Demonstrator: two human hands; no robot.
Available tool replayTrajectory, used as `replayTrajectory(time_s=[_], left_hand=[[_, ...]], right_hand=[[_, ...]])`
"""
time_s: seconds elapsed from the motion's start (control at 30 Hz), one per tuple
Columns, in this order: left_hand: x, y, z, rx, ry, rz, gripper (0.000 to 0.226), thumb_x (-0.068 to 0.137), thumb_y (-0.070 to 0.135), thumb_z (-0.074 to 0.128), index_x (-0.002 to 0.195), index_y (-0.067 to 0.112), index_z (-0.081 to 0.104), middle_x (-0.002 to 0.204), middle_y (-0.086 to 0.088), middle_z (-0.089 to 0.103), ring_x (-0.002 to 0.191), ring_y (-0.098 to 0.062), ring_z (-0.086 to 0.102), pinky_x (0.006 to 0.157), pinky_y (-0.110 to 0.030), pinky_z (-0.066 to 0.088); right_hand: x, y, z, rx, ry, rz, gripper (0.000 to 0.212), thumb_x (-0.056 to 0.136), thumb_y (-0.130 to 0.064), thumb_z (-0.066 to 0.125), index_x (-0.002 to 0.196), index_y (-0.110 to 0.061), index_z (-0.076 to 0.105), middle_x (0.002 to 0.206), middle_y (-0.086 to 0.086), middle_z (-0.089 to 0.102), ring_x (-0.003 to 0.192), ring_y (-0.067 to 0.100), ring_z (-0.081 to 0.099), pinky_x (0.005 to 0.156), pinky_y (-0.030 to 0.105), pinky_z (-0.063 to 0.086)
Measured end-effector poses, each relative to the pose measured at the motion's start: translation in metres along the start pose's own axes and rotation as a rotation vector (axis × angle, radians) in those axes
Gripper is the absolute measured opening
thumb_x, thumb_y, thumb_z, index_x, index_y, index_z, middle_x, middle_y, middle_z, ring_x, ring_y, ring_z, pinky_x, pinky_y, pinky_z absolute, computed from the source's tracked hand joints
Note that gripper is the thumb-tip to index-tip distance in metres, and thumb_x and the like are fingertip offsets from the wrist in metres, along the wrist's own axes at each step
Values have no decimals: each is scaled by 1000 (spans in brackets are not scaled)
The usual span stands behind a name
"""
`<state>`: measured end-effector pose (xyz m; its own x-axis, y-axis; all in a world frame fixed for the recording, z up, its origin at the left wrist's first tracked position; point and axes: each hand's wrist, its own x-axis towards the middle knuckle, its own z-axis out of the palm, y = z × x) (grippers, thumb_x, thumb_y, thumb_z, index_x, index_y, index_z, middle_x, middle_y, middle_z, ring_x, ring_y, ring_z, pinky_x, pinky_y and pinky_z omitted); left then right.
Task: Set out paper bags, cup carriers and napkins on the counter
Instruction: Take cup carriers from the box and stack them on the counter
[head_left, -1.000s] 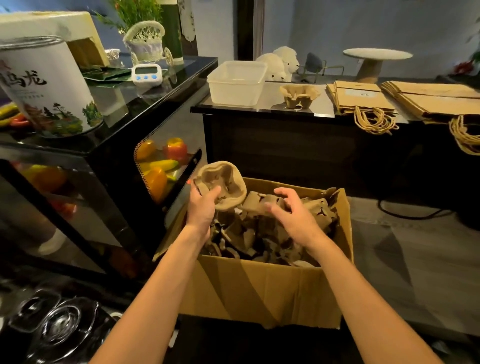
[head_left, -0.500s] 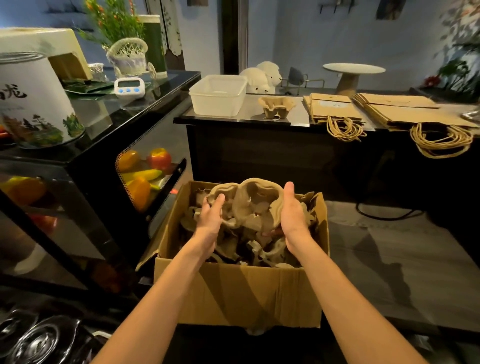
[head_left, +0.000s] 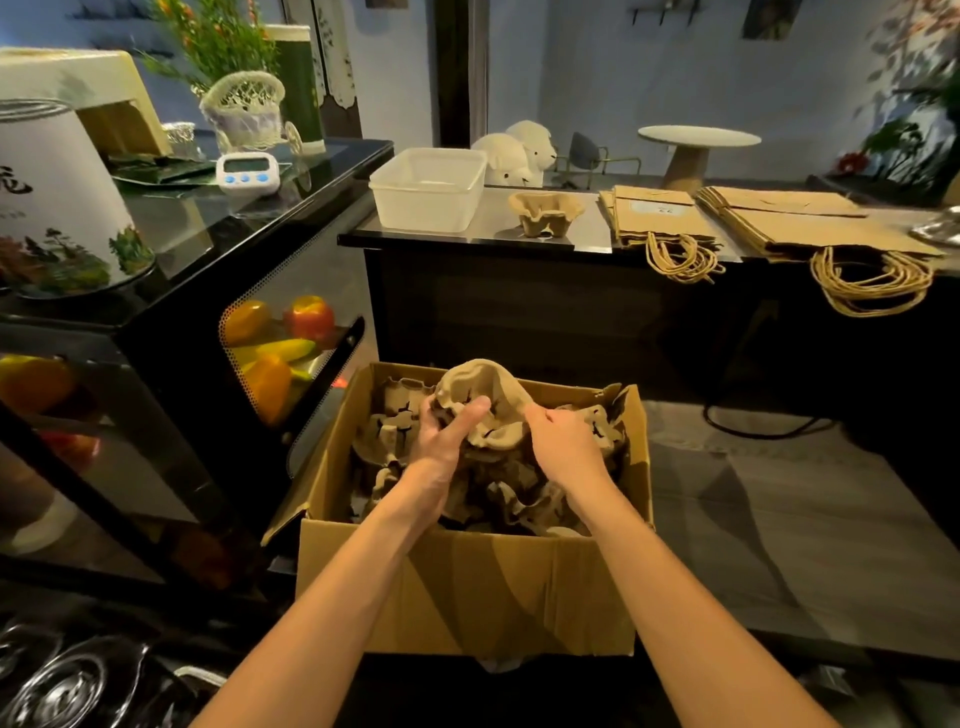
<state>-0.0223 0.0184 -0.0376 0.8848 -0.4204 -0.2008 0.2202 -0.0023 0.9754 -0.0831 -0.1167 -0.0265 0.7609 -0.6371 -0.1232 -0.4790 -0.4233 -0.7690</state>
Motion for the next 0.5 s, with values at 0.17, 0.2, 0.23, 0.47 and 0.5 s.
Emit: replayTrajectory(time_s=[0.17, 0.2, 0.23, 0.47, 0.5], left_hand=[[7, 5, 8, 50, 112, -5, 83, 92, 53, 67, 160, 34, 21, 158, -6, 40, 141, -32, 42, 117, -54, 36], [8, 5, 10, 76, 113, 9, 76, 96, 48, 64, 159, 32, 23, 155, -7, 43, 139, -31, 44, 116, -52, 38], [9, 6, 12, 105, 109, 27, 69, 99, 45, 61, 157, 30, 26, 150, -7, 47, 135, -30, 47, 114, -49, 39], [12, 2, 26, 188, 100, 41, 75, 97, 54, 56, 160, 30, 22, 144, -2, 50, 133, -27, 47, 116, -49, 37], [10, 2, 27, 192, 116, 57, 74, 93, 57, 56, 157, 32, 28, 143, -3, 52, 131, -28, 49, 114, -53, 40]], right_hand=[[1, 8, -20, -313, 124, -152, 36, 105, -52, 38, 108, -27, 64, 101, -5, 68, 92, 11, 63, 83, 32, 53], [3, 13, -25, -302, 198, -196, 29, 104, -51, 42, 109, -29, 61, 105, -7, 66, 95, 10, 62, 81, 29, 52], [5, 20, -30, -328, 231, -233, 27, 102, -49, 48, 117, -30, 59, 114, -7, 63, 106, 12, 60, 85, 29, 50], [9, 45, -32, -540, 122, -245, 60, 92, -37, 71, 144, -27, 42, 148, 2, 43, 136, 24, 43, 106, 37, 45], [10, 46, -33, -468, 170, -241, 55, 92, -36, 72, 140, -27, 46, 142, 0, 47, 131, 22, 47, 101, 35, 47]])
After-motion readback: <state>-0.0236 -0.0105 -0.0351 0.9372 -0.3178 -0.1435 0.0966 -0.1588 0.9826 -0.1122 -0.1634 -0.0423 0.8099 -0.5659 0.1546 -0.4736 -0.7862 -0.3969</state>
